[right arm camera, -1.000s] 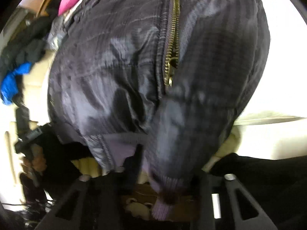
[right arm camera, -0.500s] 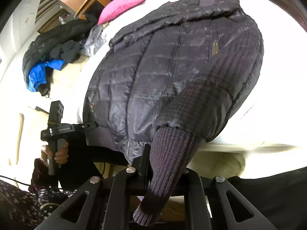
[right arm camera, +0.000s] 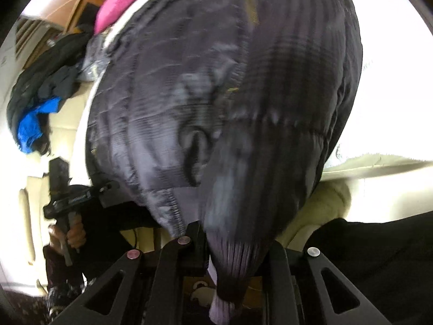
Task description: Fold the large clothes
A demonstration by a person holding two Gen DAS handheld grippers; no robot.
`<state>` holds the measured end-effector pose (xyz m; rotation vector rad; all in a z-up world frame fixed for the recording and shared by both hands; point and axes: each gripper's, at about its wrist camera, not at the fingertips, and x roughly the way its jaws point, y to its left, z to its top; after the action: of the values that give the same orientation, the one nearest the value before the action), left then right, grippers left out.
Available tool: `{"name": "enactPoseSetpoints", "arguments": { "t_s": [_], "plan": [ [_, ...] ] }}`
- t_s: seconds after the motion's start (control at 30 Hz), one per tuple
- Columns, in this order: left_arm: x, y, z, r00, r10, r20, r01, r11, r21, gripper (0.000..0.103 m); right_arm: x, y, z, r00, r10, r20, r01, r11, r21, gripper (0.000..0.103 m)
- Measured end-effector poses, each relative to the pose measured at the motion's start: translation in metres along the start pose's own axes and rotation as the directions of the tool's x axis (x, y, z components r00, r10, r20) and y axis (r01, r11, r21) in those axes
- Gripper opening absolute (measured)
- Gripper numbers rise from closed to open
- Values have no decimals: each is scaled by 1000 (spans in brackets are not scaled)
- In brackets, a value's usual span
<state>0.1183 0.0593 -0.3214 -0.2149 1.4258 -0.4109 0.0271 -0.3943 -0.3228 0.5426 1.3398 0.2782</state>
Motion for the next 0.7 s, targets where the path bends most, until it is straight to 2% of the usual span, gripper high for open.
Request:
{"name": "enactPoseSetpoints", "arguments": {
  "t_s": [0.07, 0.17, 0.2, 0.27, 0.3, 0.4, 0.53, 0.7],
  "plan": [
    [-5, 7, 0, 1000, -6, -7, 6, 1000, -10, 16, 7, -11, 2, 1000, 8, -17, -7, 999, 39, 24],
    [0, 18, 5, 999, -22, -43, 19, 998, -64, 31, 16, -19, 4, 999, 15, -43, -12, 998, 64, 26],
    [0, 21, 6, 999, -29, -44, 25, 996, -81, 31, 15, -18, 3, 999, 17, -33, -16, 999, 47, 26],
    [-3, 23, 6, 999, -37, -29, 35, 997, -72, 30, 7, -15, 0, 1000, 16, -15, -16, 1000, 20, 21],
    [-4, 21, 6, 999, -32, -14, 31, 998, -56, 22, 2, -13, -1, 1000, 16, -5, -16, 1000, 8, 15],
    [-18, 19, 0, 1000, -17, 24, 16, 1000, 6, 13, -12, -2, -9, 1000, -5, 31, 7, 998, -58, 13],
    [-31, 10, -5, 998, -18, 53, 16, 999, 43, 9, -38, 12, -17, 997, 20, 80, -10, 992, -123, 12],
    [-64, 2, -13, 992, -77, 104, 68, 994, 84, 8, -59, 22, -19, 991, 38, 128, -17, 987, -162, 11]
  ]
}}
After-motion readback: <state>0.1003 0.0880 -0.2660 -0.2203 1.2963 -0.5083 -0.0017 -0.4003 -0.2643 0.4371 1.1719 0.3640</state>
